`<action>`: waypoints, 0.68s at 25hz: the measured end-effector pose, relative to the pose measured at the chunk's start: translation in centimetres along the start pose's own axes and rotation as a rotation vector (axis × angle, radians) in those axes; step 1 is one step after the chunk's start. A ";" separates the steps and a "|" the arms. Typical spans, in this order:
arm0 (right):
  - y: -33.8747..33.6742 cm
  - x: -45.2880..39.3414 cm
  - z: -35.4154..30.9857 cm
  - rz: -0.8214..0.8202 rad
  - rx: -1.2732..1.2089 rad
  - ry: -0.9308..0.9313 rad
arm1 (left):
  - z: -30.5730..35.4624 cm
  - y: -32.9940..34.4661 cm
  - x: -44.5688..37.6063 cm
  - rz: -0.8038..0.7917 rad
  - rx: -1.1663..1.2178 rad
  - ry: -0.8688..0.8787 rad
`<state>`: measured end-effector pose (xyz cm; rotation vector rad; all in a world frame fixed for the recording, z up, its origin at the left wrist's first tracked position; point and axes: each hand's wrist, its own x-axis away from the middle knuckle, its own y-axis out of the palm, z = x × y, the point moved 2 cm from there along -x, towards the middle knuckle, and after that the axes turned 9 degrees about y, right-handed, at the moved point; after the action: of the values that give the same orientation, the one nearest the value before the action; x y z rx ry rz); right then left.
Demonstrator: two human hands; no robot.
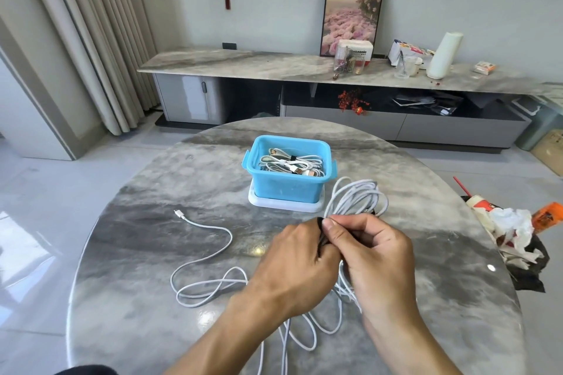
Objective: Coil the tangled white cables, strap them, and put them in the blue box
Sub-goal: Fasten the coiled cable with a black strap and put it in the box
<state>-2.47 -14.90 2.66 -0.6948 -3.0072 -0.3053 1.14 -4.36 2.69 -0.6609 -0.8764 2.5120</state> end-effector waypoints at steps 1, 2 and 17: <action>0.0 -0.1 -0.1 0.008 -0.032 0.048 | 0.2 -0.1 0.1 -0.017 0.018 0.014; -0.1 -0.1 -0.2 0.015 -0.053 0.089 | 0.4 -0.1 0.1 -0.024 0.048 0.022; -0.2 0.7 -1.5 -0.161 0.049 0.077 | -0.6 -0.8 -0.6 0.217 0.198 0.005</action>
<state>-3.15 -15.10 4.15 -0.4272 -2.9906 -0.2565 2.17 -3.79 3.01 -0.7300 -0.5689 2.7416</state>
